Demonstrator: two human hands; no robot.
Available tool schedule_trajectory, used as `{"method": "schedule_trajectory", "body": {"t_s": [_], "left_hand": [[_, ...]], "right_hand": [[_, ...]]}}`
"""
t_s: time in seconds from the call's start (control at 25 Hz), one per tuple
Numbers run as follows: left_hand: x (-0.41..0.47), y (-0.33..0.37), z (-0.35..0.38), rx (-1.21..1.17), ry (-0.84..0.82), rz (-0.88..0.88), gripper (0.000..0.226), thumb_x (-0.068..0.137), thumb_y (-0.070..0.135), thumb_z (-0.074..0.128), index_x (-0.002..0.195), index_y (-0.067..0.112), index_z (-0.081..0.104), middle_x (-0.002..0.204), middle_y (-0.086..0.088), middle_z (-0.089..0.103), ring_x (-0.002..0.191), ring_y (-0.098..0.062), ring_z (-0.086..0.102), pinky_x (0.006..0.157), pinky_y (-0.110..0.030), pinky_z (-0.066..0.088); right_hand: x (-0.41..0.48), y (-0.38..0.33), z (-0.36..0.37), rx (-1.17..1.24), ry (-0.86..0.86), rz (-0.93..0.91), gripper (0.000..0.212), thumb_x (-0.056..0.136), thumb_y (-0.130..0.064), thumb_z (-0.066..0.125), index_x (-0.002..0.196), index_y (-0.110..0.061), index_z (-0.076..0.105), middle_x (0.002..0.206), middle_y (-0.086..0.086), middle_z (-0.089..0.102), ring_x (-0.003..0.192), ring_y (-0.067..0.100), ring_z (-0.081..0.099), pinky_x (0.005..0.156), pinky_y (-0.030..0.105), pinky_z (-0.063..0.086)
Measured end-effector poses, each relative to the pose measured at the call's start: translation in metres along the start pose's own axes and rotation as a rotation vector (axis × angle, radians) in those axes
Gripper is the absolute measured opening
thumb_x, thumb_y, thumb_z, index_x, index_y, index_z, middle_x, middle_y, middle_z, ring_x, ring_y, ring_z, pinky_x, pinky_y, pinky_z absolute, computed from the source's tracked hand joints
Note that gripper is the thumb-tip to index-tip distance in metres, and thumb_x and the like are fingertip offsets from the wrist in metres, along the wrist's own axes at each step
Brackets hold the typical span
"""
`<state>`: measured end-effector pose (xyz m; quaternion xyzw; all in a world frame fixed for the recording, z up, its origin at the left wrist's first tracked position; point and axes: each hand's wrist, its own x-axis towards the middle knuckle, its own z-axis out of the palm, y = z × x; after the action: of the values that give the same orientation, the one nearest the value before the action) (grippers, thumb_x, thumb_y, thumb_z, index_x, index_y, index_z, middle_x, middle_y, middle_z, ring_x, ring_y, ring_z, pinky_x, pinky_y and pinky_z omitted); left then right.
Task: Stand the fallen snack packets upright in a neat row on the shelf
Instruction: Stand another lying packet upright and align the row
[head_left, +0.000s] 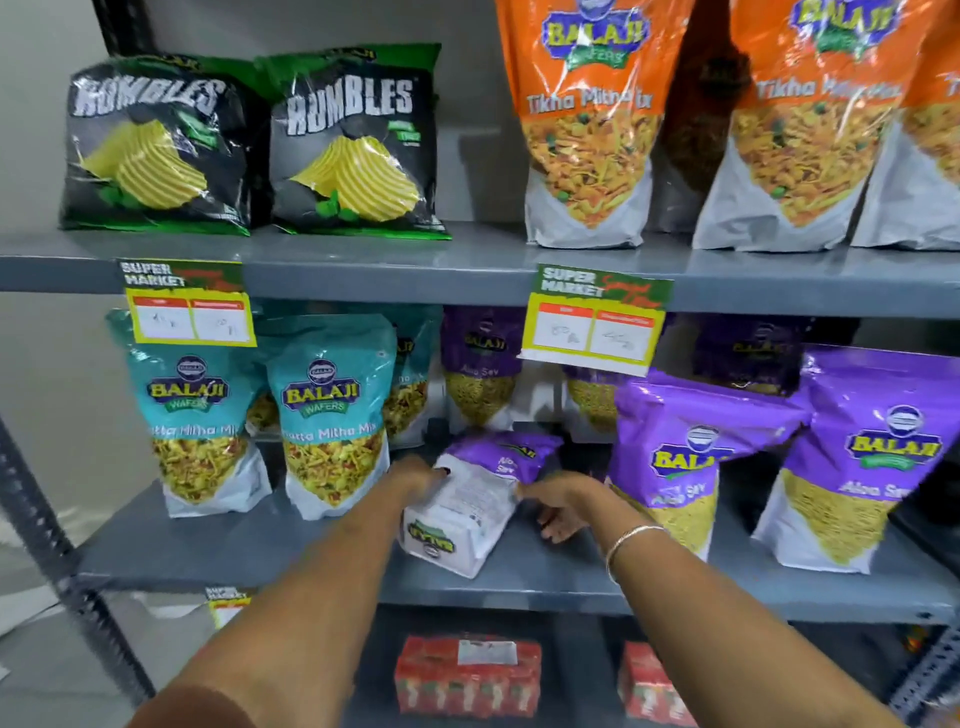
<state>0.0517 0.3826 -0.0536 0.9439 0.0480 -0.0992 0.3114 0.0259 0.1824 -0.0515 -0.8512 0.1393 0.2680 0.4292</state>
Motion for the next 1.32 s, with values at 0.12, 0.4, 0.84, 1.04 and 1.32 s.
{"method": "schedule_trajectory", "body": {"t_s": [0.12,0.4,0.84,1.04,1.32], "left_hand": [[0.014,-0.013,-0.002,-0.154,-0.156,-0.071,0.058,0.09,0.046,0.049,0.129,0.003,0.051,0.12,-0.017,0.061,0.102,-0.028,0.061,0.086,-0.031,0.046],[0.019,-0.026,-0.005,-0.665,-0.569,-0.256,0.025,0.085,0.028,0.063,0.068,0.012,0.057,0.04,0.0,0.066,0.032,-0.011,0.062,0.039,-0.022,0.052],[0.044,0.007,-0.008,-0.668,-0.036,0.193,0.066,0.069,-0.014,0.071,0.129,-0.001,0.048,0.125,-0.01,0.058,0.105,-0.015,0.051,0.086,-0.025,0.043],[0.042,0.007,-0.014,-0.412,-0.445,0.083,0.071,0.069,-0.006,0.071,0.127,0.023,0.04,0.126,0.0,0.055,0.119,-0.02,0.047,0.094,-0.029,0.039],[0.033,0.011,-0.009,-0.54,-0.392,0.004,0.04,0.083,-0.004,0.05,0.105,0.029,0.042,0.088,0.001,0.06,0.081,-0.011,0.056,0.07,-0.026,0.041]], "right_hand": [[0.025,-0.009,0.024,0.267,0.048,0.066,0.037,0.085,-0.047,0.055,0.093,-0.012,0.045,0.074,0.008,0.041,0.058,0.021,0.044,0.055,0.033,0.042],[0.05,0.001,0.037,0.708,0.024,-0.003,0.014,0.08,-0.018,0.069,0.072,-0.012,0.06,0.045,-0.001,0.069,0.043,0.013,0.066,0.061,0.032,0.052],[0.07,-0.026,-0.006,0.555,0.41,-0.536,0.066,0.051,0.003,0.08,0.109,-0.01,0.051,0.114,0.015,0.063,0.095,0.027,0.065,0.091,0.045,0.052],[0.071,-0.025,-0.01,0.409,0.443,-0.227,0.057,0.075,-0.025,0.072,0.118,0.003,0.048,0.092,0.016,0.064,0.058,0.022,0.061,0.047,0.027,0.048],[0.029,-0.02,0.001,0.28,-0.084,-0.5,0.039,0.072,-0.005,0.075,0.107,-0.014,0.06,0.106,0.001,0.07,0.089,0.007,0.066,0.081,0.021,0.05]]}}
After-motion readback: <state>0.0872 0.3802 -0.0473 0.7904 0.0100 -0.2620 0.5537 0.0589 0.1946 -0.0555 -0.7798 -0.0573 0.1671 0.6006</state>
